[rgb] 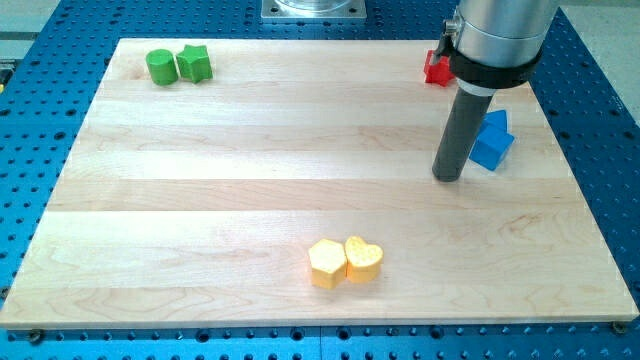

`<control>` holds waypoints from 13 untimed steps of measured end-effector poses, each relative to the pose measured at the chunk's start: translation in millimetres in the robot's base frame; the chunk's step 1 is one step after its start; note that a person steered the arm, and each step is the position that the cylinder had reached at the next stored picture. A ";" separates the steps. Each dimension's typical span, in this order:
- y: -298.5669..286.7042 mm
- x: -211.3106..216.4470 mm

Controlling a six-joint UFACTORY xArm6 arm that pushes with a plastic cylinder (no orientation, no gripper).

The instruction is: Push the blue blocks to the center of the board

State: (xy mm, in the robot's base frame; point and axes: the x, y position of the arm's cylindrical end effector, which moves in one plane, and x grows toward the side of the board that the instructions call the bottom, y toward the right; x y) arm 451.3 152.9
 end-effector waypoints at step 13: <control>-57.5 -57.5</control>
State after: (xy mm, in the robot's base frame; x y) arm 393.7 95.4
